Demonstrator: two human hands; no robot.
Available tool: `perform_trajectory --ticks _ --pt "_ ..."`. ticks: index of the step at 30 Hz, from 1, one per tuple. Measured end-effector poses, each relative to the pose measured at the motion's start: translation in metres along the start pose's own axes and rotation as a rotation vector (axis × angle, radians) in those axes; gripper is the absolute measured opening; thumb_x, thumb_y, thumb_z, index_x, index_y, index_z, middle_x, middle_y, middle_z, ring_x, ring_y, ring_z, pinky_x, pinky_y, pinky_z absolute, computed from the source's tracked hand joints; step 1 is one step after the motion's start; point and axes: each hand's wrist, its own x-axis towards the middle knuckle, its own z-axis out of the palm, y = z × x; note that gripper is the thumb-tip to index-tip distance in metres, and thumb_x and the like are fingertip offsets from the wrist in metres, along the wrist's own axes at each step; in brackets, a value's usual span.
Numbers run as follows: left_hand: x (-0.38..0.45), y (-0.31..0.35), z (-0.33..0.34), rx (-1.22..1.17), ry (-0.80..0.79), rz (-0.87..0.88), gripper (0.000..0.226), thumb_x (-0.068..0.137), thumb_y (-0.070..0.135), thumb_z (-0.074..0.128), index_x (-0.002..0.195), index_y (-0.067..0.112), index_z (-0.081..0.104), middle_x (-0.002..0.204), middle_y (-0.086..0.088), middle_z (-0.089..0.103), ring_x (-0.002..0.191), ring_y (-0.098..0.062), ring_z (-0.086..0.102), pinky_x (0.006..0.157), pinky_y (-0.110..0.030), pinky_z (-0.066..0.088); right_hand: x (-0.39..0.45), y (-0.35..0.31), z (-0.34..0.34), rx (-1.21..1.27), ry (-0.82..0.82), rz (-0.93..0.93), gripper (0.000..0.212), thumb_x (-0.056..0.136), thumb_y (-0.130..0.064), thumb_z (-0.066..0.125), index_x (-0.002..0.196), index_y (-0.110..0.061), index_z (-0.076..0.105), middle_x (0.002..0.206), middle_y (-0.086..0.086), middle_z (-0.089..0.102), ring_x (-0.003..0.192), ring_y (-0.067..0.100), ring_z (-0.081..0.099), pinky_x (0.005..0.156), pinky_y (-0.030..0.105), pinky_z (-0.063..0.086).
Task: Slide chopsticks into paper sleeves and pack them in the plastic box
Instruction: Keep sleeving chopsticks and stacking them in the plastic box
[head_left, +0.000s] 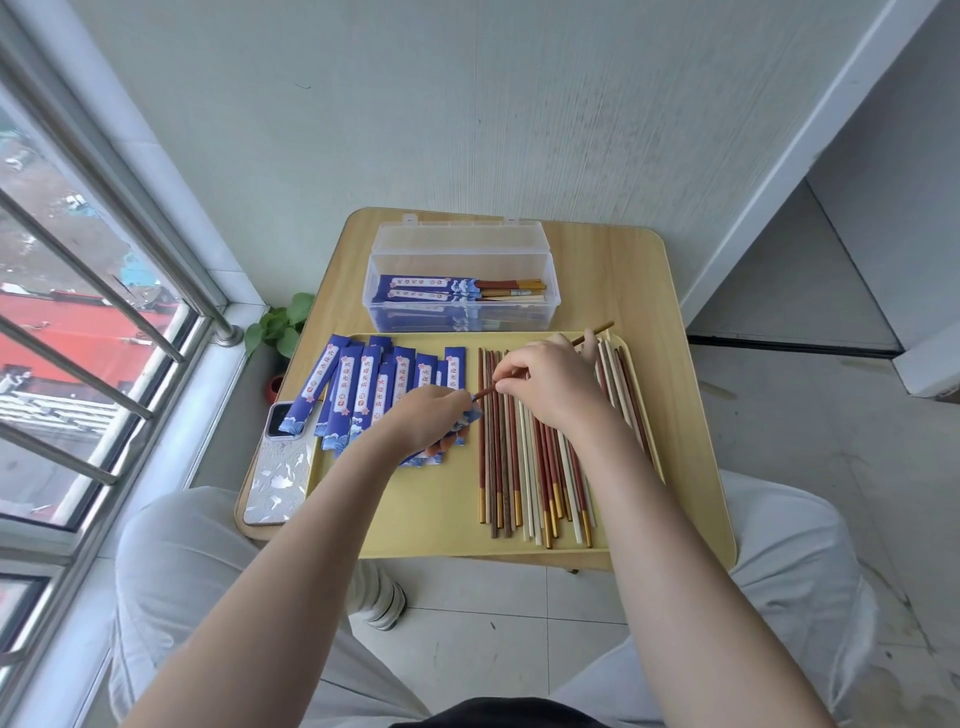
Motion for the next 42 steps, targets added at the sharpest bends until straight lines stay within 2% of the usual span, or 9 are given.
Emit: perform_trajectory --ticks 6,10,13,18,22,27,34,38,42 --pt "0.003 -0.005 0.009 0.044 -0.053 0.080 0.028 0.104 0.027 0.040 0.090 0.009 0.056 0.068 -0.005 0.051 0.057 -0.017 0.042 0.053 -0.028 0.037 0.001 -0.001 0.006 0.002 -0.013 -0.057 0.016 0.091 -0.038 0.069 0.102 -0.026 0.072 0.106 -0.007 0.069 0.120 0.021 0.052 0.121 0.046 0.013" --pt "0.002 -0.009 0.010 -0.152 -0.052 0.094 0.024 0.105 0.024 0.039 0.093 0.007 0.050 0.069 -0.011 0.050 0.051 -0.017 0.043 0.050 -0.027 0.040 0.001 0.002 0.013 0.164 0.342 -0.032 0.045 0.092 -0.022 0.069 0.134 -0.012 0.056 0.137 0.011 0.049 0.130 0.026 0.044 0.111 0.037 0.036" --pt "-0.001 -0.015 0.009 -0.235 -0.145 0.094 0.027 0.103 0.026 0.036 0.088 0.007 0.048 0.066 -0.011 0.050 0.050 -0.019 0.042 0.054 -0.031 0.040 0.003 0.004 0.005 0.380 0.538 0.254 0.055 0.100 -0.018 0.058 0.148 -0.008 0.036 0.142 0.016 0.044 0.122 0.024 0.052 0.084 0.024 0.046" --pt "-0.005 -0.010 0.013 -0.211 -0.259 0.085 0.034 0.103 0.028 0.032 0.079 0.008 0.046 0.057 -0.006 0.047 0.048 -0.019 0.039 0.052 -0.028 0.038 0.015 0.013 0.007 0.733 0.339 0.474 0.040 0.104 -0.018 0.047 0.143 -0.018 0.036 0.097 0.012 0.069 0.071 0.026 0.071 0.060 0.040 0.061" --pt "-0.004 -0.002 0.020 -0.286 -0.206 0.111 0.029 0.104 0.025 0.032 0.082 0.010 0.044 0.057 -0.005 0.045 0.048 -0.019 0.037 0.051 -0.027 0.037 0.005 0.003 0.018 0.800 0.240 0.371 0.029 0.105 -0.018 0.047 0.133 -0.019 0.052 0.100 0.009 0.071 0.063 0.013 0.070 0.053 0.022 0.056" --pt "0.000 -0.007 0.024 -0.391 -0.051 0.090 0.022 0.104 0.022 0.036 0.091 0.009 0.048 0.061 -0.007 0.048 0.048 -0.018 0.041 0.053 -0.028 0.038 0.006 -0.002 0.023 0.883 0.186 0.378 0.046 0.104 -0.020 0.044 0.150 -0.024 0.040 0.097 0.003 0.069 0.061 0.012 0.068 0.058 0.033 0.060" --pt "0.006 -0.026 0.021 -0.504 0.279 -0.005 0.004 0.100 0.012 0.042 0.100 0.010 0.045 0.074 -0.011 0.059 0.050 -0.019 0.051 0.051 -0.032 0.046 -0.006 -0.012 0.047 0.209 -0.171 0.313 0.016 0.099 -0.025 0.056 0.093 -0.012 0.064 0.077 -0.001 0.061 0.064 0.015 0.059 0.061 0.031 0.053" --pt "0.004 -0.029 0.020 -0.558 0.294 -0.046 0.004 0.100 0.007 0.045 0.101 0.008 0.049 0.084 -0.014 0.067 0.053 -0.019 0.061 0.052 -0.033 0.052 -0.010 -0.022 0.069 -0.129 -0.258 0.322 0.022 0.097 -0.034 0.063 0.099 -0.013 0.060 0.075 0.000 0.052 0.062 0.015 0.052 0.046 0.026 0.034" --pt "0.005 -0.034 0.020 -0.566 0.318 -0.088 0.006 0.099 0.006 0.051 0.103 0.003 0.055 0.093 -0.014 0.074 0.055 -0.017 0.067 0.050 -0.026 0.054 -0.012 -0.027 0.078 -0.198 -0.228 0.295 0.019 0.098 -0.027 0.061 0.107 -0.010 0.061 0.081 0.001 0.053 0.071 0.019 0.055 0.048 0.026 0.036"
